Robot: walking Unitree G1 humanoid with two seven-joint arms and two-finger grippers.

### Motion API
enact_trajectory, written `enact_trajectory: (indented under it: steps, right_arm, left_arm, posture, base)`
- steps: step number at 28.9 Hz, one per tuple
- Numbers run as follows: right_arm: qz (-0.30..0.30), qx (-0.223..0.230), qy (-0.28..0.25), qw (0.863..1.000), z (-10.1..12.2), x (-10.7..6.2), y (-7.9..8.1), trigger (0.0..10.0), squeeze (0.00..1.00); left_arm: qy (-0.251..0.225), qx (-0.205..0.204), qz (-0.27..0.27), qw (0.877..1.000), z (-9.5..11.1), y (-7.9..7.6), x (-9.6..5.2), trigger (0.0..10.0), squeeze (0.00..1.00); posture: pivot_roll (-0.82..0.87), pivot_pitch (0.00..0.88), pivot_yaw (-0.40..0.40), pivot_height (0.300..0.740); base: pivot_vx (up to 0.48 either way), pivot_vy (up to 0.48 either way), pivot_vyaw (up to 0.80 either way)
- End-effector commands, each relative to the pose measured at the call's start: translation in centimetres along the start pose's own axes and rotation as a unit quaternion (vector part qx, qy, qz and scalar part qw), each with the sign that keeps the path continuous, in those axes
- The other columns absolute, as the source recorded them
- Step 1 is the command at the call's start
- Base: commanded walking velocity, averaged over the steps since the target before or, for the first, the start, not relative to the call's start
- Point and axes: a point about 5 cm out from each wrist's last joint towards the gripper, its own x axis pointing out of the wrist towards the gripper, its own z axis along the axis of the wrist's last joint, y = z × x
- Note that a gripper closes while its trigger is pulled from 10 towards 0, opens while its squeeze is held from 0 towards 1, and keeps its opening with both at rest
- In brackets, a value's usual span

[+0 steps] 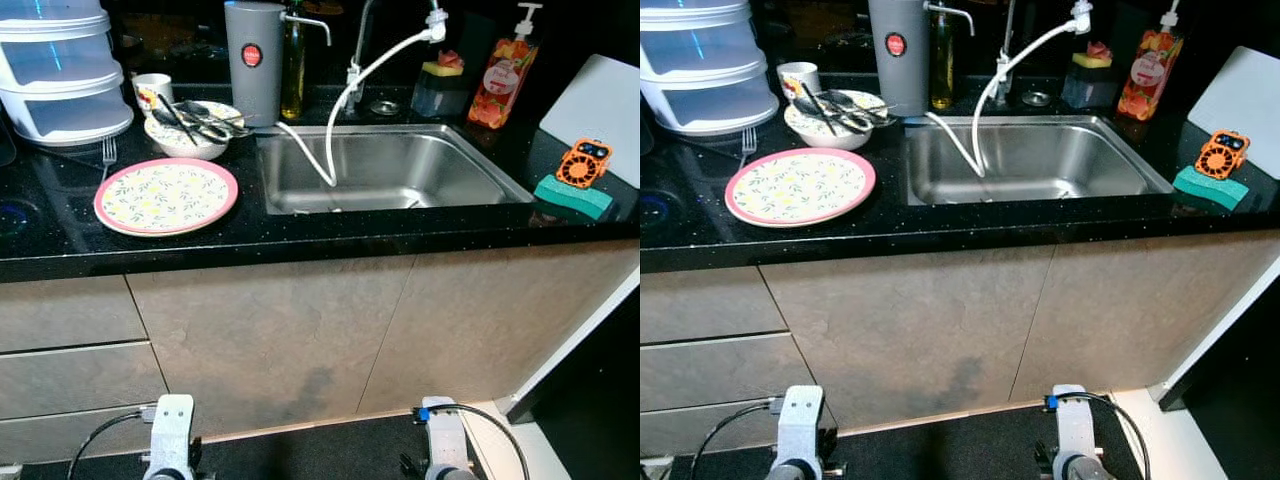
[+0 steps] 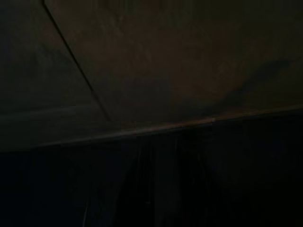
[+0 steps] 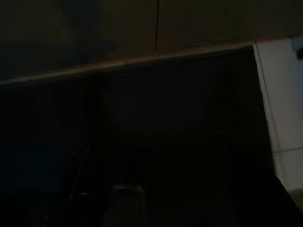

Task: Kitchen organization

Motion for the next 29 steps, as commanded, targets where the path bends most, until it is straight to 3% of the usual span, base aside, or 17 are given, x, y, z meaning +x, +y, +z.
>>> enact_trajectory:
  steps: [1, 3, 5, 12, 19, 26, 29]
  right_arm:
    - [0.004, 0.014, -0.023, 1.0, 0.4, 0.0, 0.3, 10.0, 0.0]
    - [0.021, 0.031, -0.09, 0.995, 2.9, 0.2, 1.5, 10.0, 0.0]
    - [0.029, 0.035, -0.114, 0.992, 4.1, 0.3, 1.9, 10.0, 0.0]
    - [0.043, 0.013, -0.163, 0.986, 7.2, 0.1, 2.1, 10.0, 0.0]
    - [0.041, 0.008, -0.189, 0.981, 8.1, -0.3, 1.6, 10.0, 0.0]
    - [0.056, 0.001, -0.27, 0.961, 10.8, -2.5, 2.0, 10.0, 0.0]
    - [0.06, 0.003, -0.317, 0.947, 12.6, -3.7, 2.5, 10.0, 0.0]
  left_arm:
    - [-0.01, -0.002, -0.002, 1.0, 0.3, 0.2, -0.2, 10.0, 0.0]
    - [-0.052, -0.004, -0.002, 0.999, 1.8, 0.3, -0.5, 10.0, 0.0]
    - [-0.068, -0.003, -0.003, 0.998, 2.5, 0.3, -0.7, 10.0, 0.0]
    - [-0.11, 0.014, -0.019, 0.994, 4.3, -0.2, -1.5, 10.0, 0.0]
    - [-0.134, 0.017, -0.031, 0.99, 5.5, -0.9, -2.0, 10.0, 0.0]
    - [-0.191, 0.039, -0.045, 0.98, 8.7, -1.5, -3.6, 10.0, 0.0]
    - [-0.227, 0.042, -0.054, 0.972, 10.8, -2.0, -4.3, 10.0, 0.0]
  posture:
    - [0.0, 0.109, -0.031, 0.74]
    - [0.0, 0.118, -0.033, 0.74]
    - [0.0, 0.11, -0.033, 0.74]
    - [-0.01, 0.11, -0.038, 0.74]
    - [-0.01, 0.106, -0.038, 0.74]
    - [-0.01, 0.104, -0.034, 0.74]
    - [-0.01, 0.104, -0.032, 0.74]
  base:
    - [0.0, 0.0, 0.0]
    - [0.0, 0.0, 0.0]
    - [0.0, 0.0, 0.0]
    - [0.0, 0.0, 0.0]
    - [0.0, 0.0, 0.0]
    - [0.0, 0.0, 0.0]
    - [0.0, 0.0, 0.0]
